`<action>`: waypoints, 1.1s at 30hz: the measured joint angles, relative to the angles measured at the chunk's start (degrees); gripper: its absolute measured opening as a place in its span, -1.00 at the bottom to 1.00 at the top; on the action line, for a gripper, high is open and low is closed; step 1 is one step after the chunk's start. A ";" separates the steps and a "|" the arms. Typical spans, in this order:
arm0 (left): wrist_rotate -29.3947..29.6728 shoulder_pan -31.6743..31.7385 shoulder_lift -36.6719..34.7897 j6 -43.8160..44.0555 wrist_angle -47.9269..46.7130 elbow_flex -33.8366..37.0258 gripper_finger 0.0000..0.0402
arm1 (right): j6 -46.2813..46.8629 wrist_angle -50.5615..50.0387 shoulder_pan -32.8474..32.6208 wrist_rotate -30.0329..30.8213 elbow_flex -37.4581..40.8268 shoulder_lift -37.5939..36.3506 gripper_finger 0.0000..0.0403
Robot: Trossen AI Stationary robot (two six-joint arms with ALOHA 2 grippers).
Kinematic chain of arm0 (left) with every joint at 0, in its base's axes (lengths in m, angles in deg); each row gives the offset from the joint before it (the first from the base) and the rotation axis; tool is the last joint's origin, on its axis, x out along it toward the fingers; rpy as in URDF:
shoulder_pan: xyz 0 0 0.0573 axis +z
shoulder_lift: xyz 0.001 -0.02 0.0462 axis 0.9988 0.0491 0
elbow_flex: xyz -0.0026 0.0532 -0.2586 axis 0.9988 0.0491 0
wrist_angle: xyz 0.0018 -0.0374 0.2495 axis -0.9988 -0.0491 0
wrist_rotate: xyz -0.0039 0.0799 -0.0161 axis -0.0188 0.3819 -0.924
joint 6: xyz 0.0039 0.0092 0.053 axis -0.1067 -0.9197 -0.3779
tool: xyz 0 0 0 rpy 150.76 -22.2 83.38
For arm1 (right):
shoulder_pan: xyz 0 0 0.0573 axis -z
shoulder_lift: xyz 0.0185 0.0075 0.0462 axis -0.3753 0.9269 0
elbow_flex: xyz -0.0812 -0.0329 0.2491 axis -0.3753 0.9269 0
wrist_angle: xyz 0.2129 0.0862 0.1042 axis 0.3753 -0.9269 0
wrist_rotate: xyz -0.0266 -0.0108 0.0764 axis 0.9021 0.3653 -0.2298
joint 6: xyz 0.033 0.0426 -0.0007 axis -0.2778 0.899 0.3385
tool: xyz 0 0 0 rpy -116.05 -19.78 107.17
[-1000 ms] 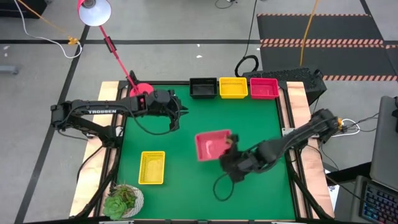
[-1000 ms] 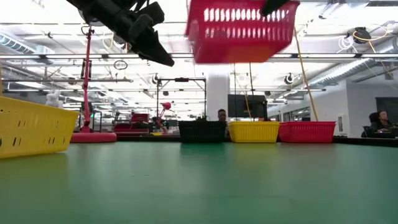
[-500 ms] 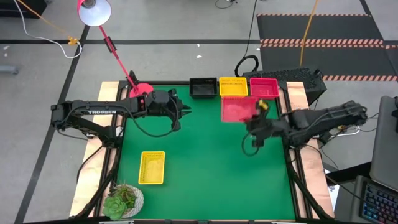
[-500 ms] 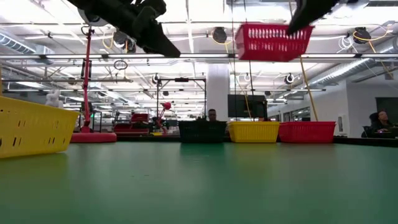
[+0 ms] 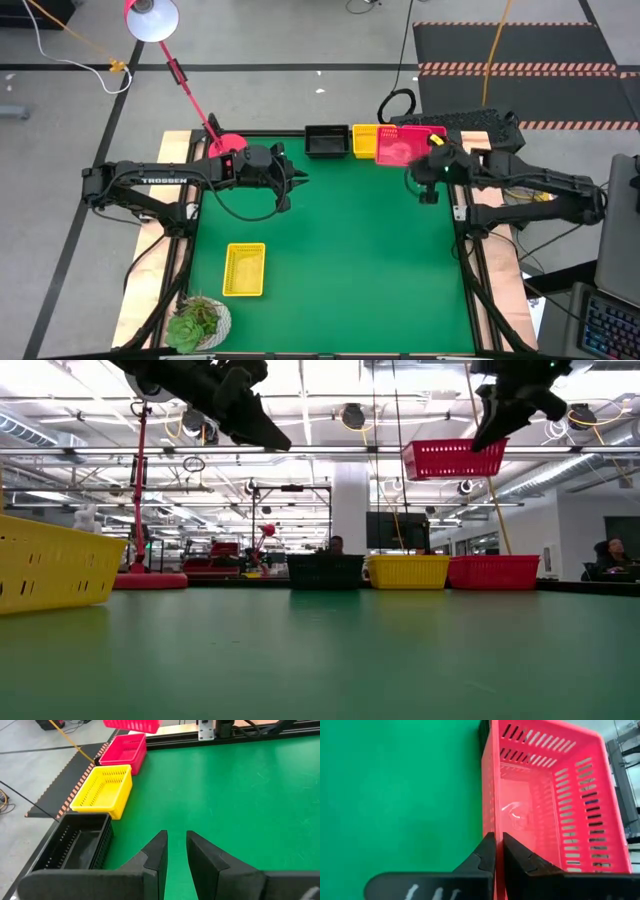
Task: Stack baskets by color
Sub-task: Stack the bottom red bin on the top red bins
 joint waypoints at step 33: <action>-0.07 -0.02 0.00 0.28 -0.03 0.00 -0.63 | -22.86 0.34 36.07 -11.21 -0.28 5.26 -0.97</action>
